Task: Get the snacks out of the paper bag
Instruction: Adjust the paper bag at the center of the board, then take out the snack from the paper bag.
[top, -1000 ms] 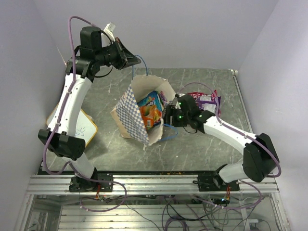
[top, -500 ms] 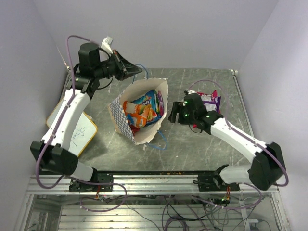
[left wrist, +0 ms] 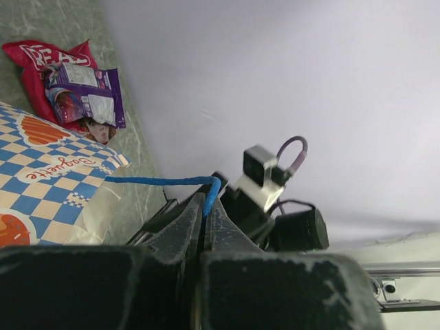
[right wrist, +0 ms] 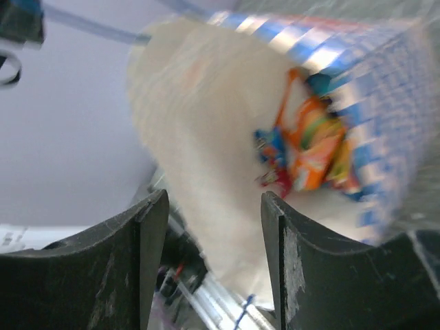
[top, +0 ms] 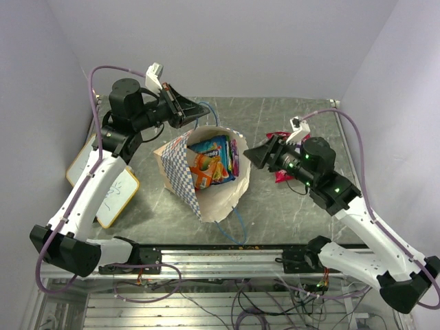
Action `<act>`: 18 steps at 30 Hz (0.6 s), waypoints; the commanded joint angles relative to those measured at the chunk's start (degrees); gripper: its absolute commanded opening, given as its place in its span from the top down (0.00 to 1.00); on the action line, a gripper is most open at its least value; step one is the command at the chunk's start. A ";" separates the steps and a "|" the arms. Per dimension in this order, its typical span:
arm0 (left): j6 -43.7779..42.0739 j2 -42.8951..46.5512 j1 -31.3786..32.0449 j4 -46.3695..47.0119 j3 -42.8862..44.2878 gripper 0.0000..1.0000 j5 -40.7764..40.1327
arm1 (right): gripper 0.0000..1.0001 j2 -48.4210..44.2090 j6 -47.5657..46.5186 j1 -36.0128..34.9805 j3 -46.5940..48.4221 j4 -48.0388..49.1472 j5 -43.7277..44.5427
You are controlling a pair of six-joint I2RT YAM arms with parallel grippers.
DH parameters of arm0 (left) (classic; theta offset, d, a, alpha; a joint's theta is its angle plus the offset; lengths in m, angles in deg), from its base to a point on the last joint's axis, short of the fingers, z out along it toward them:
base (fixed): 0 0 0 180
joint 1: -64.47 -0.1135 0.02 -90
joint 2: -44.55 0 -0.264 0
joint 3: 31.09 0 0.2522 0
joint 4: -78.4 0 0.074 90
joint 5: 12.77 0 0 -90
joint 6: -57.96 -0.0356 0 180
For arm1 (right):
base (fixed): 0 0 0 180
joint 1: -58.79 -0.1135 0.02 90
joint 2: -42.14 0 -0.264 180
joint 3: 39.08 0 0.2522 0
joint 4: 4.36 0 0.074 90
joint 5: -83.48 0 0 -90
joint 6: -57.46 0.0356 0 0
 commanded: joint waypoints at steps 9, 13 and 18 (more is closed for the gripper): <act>-2.47 1.11 0.69 -2.24 2.39 0.93 -0.01 | 0.65 8.56 8.13 -24.62 -3.04 5.75 29.00; -0.65 1.45 0.69 -0.42 0.36 0.93 0.67 | 0.67 13.70 7.10 -24.67 -2.90 8.14 35.63; -4.26 0.76 0.70 -4.97 3.97 0.93 0.03 | 0.66 23.23 2.77 -24.76 2.45 10.23 36.45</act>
